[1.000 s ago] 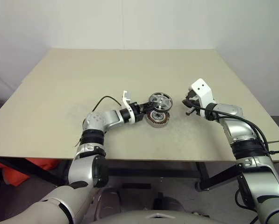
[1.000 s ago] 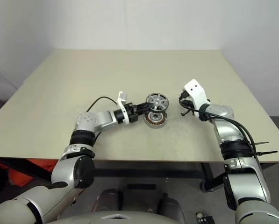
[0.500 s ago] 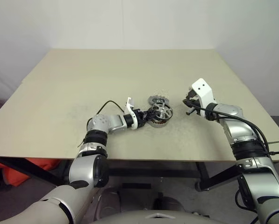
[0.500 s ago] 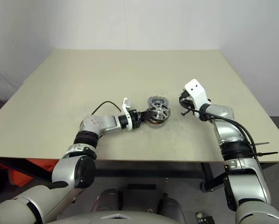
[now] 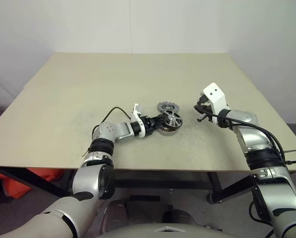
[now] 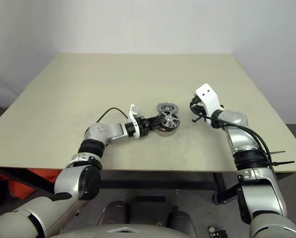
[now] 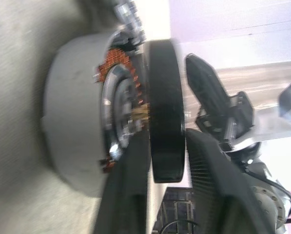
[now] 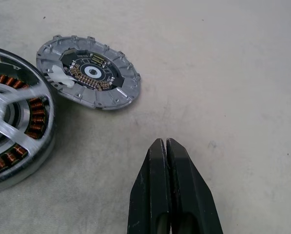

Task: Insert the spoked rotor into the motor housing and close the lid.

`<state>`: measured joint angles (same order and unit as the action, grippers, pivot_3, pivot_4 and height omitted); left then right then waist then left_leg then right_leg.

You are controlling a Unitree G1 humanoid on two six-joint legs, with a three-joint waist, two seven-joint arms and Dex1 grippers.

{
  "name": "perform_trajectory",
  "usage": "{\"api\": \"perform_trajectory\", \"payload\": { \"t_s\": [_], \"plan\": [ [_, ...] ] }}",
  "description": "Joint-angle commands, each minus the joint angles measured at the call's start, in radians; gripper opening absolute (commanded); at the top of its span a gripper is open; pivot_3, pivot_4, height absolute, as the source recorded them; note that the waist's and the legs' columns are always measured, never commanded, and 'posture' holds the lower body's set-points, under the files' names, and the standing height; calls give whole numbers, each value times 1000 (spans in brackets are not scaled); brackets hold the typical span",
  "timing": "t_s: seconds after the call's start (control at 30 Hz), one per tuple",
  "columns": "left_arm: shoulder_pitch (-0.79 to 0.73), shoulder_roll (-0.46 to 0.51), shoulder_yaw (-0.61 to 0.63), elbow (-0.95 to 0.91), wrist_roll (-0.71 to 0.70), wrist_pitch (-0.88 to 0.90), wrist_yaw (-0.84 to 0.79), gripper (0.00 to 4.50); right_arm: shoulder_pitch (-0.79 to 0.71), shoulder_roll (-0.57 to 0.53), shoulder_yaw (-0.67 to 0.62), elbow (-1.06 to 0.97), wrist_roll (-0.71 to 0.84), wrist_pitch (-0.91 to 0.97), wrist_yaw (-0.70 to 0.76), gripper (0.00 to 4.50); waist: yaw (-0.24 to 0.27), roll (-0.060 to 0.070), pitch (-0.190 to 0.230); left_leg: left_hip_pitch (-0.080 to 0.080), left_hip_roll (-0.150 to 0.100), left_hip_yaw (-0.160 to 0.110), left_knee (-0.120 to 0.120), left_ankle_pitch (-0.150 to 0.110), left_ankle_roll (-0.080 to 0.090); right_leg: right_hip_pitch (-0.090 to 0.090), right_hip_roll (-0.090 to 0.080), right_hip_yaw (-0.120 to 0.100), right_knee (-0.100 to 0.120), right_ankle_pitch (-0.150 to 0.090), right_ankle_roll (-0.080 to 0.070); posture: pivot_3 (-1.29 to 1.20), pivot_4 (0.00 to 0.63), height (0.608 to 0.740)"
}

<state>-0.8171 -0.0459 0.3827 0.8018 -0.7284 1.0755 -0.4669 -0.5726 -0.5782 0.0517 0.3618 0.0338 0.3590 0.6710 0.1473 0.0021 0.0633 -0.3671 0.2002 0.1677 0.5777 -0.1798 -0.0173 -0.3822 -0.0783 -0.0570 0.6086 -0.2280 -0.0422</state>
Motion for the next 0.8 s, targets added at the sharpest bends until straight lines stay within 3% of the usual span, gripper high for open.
{"api": "perform_trajectory", "payload": {
  "t_s": [0.03,0.6,0.8],
  "plan": [
    [-2,28,1,-17,11,-6,10,2063,-28,0,-17,-23,3,-12,-7,0,-1,0,0,1,0,0,0,0,0,1,0,0,0,0,0,0,0,740],
    [61,98,66,-220,-66,34,34,2063,-54,32,-39,-77,59,-2,19,0,-25,0,0,-2,1,1,0,0,0,-3,0,0,0,0,0,0,0,740],
    [103,79,74,-316,-97,25,41,2063,9,69,-57,-235,207,-4,157,0,-23,0,0,-2,0,1,0,-1,1,-2,0,0,0,0,0,0,0,740]
  ]
}}
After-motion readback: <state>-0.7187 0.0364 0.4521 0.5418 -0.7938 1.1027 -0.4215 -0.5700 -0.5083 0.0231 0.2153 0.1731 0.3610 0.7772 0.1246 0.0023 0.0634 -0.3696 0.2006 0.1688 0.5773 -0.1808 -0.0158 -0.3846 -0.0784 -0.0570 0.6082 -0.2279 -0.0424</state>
